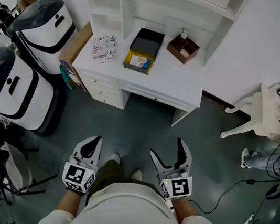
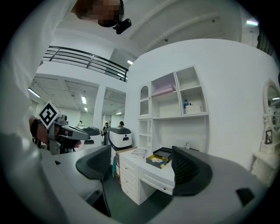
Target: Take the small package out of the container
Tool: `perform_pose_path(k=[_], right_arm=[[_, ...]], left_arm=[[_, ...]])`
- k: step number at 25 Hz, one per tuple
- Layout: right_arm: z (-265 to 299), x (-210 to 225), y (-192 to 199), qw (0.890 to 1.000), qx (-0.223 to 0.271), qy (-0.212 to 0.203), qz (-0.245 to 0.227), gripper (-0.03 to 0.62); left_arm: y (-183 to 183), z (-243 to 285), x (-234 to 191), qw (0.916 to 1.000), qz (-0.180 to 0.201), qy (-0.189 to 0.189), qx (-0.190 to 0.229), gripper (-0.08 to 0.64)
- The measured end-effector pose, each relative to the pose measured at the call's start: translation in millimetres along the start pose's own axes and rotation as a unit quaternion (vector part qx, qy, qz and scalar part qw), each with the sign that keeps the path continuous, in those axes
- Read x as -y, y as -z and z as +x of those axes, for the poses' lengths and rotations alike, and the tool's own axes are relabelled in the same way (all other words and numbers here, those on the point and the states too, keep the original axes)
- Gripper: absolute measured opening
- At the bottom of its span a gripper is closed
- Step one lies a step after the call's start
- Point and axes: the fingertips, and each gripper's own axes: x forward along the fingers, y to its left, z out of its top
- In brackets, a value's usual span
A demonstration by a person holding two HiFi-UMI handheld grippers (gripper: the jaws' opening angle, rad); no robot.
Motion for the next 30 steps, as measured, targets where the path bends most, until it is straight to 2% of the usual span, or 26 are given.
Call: perform_pose_path(k=[4,10,22,30], right_arm=[[16,10,8,1.0,-0.007,-0.007,0.001,0.415],[76,27,8,1.0,-0.008,-0.005,-0.007,0.414],[240,97,-12,0.999,-0.027,0.031,-0.025,0.414],[348,119,-24,0.997,-0.032,0.055,-0.031,0.414]], left_arm=[[9,11,-11,0.9998,-0.014,-0.01,-0.005,0.008],[14,61,-47,0.9996,-0.026,-0.004,-0.007,0.008],[-37,201,-166,0.9991,-0.032,0.027,-0.004,0.008],[-56,261,-249,0.9985,-0.03,0.044,-0.01,0.008]])
